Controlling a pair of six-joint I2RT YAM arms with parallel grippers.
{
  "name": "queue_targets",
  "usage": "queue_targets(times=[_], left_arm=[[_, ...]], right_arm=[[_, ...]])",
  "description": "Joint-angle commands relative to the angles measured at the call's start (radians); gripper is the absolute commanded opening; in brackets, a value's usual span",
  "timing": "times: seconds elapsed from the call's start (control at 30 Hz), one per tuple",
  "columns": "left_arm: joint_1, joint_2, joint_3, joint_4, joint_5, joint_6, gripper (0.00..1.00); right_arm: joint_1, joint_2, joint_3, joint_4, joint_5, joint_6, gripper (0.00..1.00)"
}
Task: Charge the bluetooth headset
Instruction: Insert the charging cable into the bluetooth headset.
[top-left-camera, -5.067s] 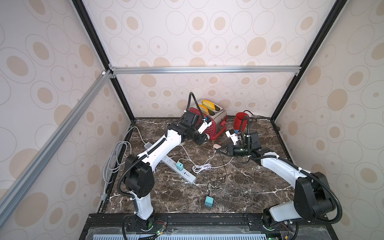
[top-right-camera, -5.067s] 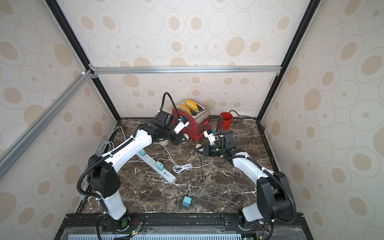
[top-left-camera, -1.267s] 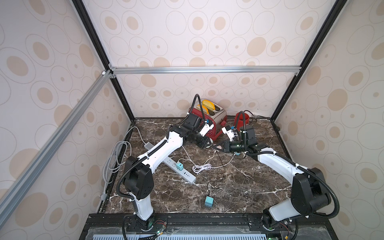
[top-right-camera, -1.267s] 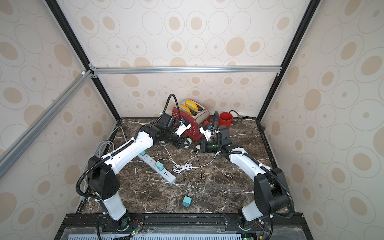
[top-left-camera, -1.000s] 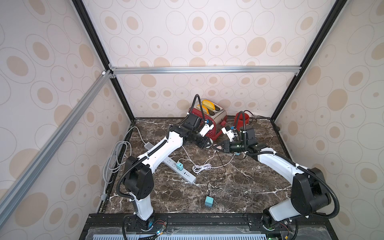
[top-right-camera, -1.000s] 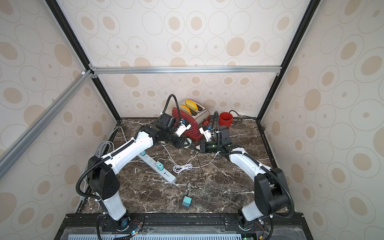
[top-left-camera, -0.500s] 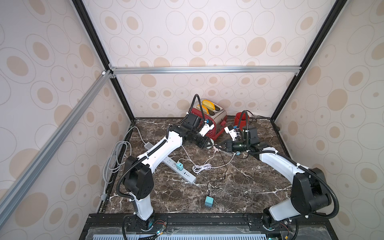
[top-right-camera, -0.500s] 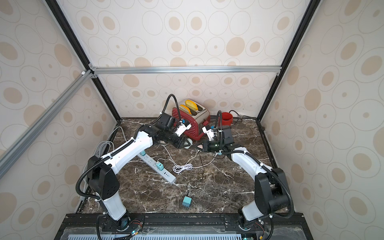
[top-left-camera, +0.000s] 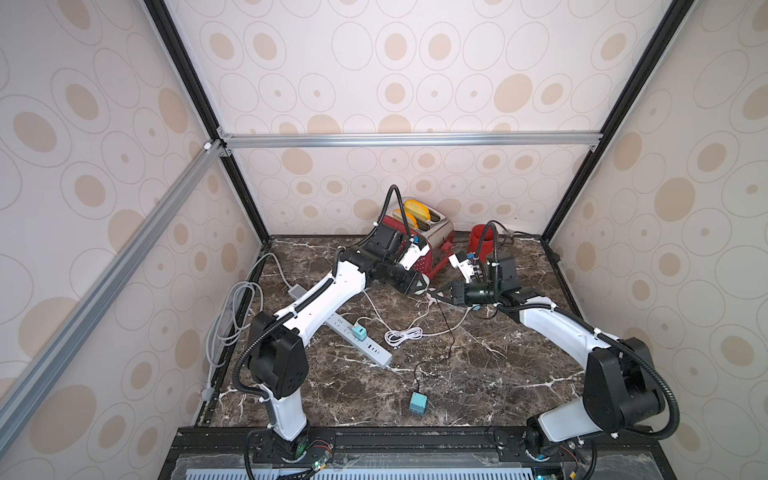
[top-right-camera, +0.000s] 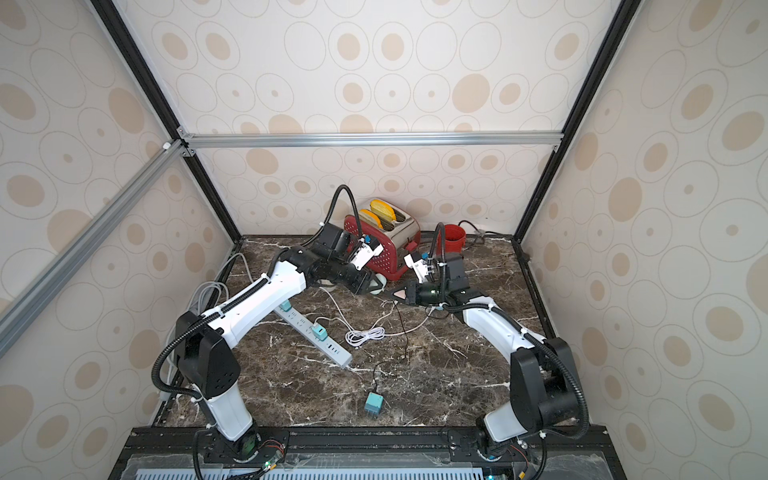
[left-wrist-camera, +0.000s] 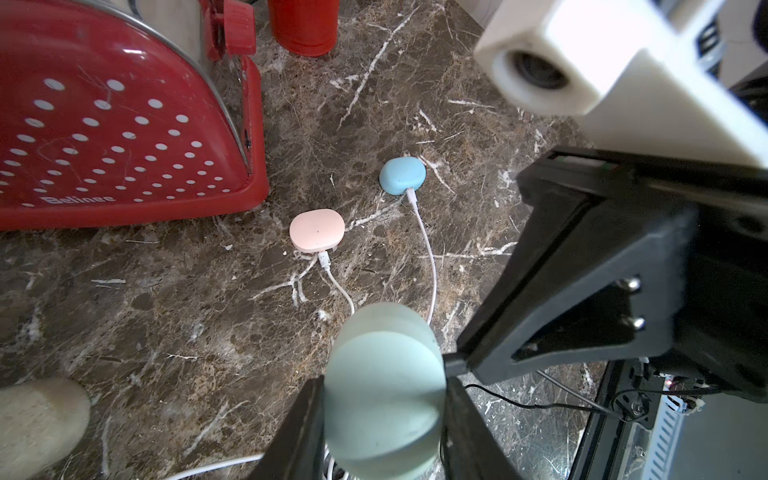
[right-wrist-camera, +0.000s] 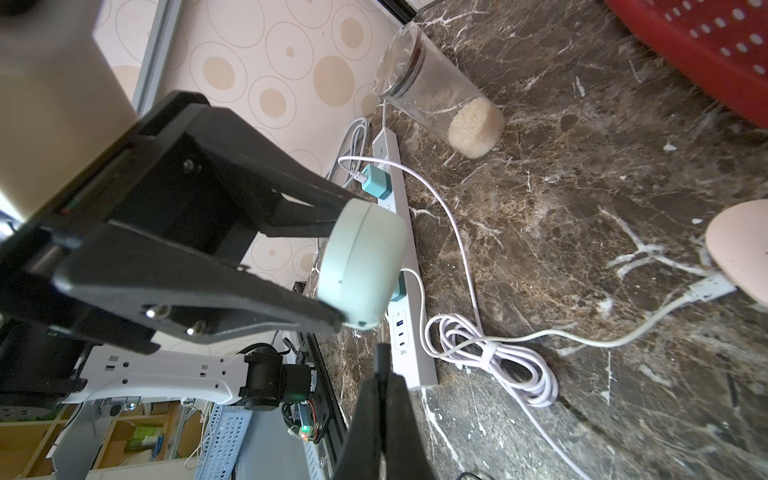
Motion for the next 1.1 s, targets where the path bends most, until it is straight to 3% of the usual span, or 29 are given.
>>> queue_targets(times=[0.0, 1.07], left_arm=[[0.0, 0.009, 0.04, -0.01, -0.007, -0.004, 0.05], [0.003, -0.008, 0.049, 0.016, 0.074, -0.053, 0.05]], right_arm=[[0.0, -0.035, -0.006, 0.024, -0.014, 0.011, 0.0], [0.0, -0.006, -0.018, 0.021, 0.011, -0.016, 0.0]])
